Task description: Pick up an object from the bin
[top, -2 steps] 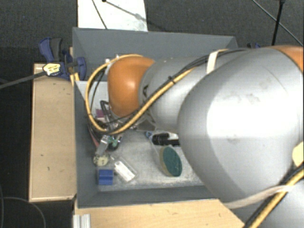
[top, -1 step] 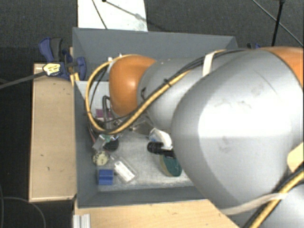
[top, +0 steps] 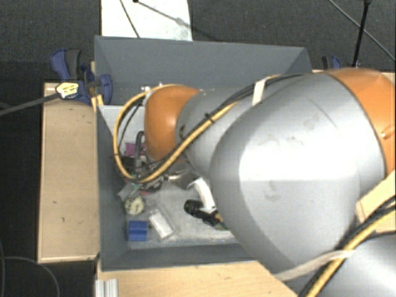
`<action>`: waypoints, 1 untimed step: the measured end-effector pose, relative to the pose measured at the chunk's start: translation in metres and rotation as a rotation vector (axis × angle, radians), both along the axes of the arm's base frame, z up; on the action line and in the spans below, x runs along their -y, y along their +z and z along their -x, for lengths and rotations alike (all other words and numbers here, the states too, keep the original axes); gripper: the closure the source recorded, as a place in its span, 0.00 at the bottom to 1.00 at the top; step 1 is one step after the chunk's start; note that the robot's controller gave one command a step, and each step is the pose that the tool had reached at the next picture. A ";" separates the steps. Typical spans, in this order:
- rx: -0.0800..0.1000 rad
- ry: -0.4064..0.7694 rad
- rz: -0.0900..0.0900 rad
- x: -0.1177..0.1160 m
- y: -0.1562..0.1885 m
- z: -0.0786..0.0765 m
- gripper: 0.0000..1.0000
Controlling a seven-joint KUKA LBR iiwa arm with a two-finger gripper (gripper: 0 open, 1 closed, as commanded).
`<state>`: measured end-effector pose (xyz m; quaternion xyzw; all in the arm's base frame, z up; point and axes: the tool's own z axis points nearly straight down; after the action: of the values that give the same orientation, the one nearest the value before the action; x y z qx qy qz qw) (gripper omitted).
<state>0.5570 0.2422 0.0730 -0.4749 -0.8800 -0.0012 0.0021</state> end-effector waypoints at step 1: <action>0.002 0.005 -0.002 -0.001 0.002 -0.001 0.00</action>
Offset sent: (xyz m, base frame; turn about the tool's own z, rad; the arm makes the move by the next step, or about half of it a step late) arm 0.0000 0.0000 0.0000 0.0000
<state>0.5580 0.2431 0.0754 -0.4729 -0.8811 -0.0026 0.0018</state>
